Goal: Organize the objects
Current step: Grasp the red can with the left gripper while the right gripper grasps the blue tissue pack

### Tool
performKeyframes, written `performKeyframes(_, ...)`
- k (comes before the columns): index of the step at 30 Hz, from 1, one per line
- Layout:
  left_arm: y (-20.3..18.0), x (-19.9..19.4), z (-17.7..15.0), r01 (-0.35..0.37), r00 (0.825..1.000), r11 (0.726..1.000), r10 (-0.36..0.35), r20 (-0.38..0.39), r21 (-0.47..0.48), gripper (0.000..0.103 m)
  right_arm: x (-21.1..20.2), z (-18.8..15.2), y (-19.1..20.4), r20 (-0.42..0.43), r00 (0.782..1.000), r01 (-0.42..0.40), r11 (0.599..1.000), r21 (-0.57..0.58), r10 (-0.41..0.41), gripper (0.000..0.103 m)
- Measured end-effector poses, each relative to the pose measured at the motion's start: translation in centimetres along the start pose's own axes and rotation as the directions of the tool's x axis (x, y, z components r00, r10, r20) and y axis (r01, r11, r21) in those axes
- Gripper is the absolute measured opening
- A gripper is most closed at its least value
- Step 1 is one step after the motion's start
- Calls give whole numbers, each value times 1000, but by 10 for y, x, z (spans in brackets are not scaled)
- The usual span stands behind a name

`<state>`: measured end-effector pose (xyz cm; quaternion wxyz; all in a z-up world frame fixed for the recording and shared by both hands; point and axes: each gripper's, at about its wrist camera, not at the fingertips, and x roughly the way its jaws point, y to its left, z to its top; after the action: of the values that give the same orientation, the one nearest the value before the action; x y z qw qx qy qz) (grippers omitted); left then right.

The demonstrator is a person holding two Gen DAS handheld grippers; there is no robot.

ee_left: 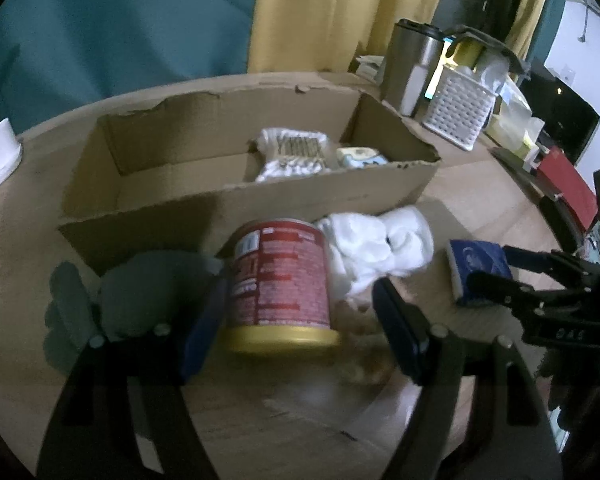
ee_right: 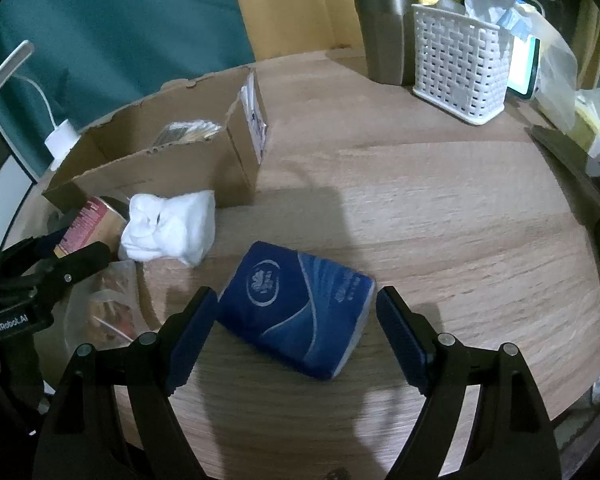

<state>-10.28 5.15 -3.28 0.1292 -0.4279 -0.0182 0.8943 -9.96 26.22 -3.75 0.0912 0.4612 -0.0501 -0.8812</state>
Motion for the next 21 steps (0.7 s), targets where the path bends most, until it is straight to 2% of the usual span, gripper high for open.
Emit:
performKeyframes(17,-1,6,-1,11,1000,1000,-11,-19,14,74,18,6,24,-18,998,60,994,-89,-62,84)
performKeyframes(20,0,5,0,3,1000,1000,-3,-18,12,59,17,5,27,-9,997,69,990,-121,-71,80)
performKeyframes(21,2,5,1,10,1000,1000,-10,-19,7,59,16,6,27,-3,997,70,990,-126,-71,78)
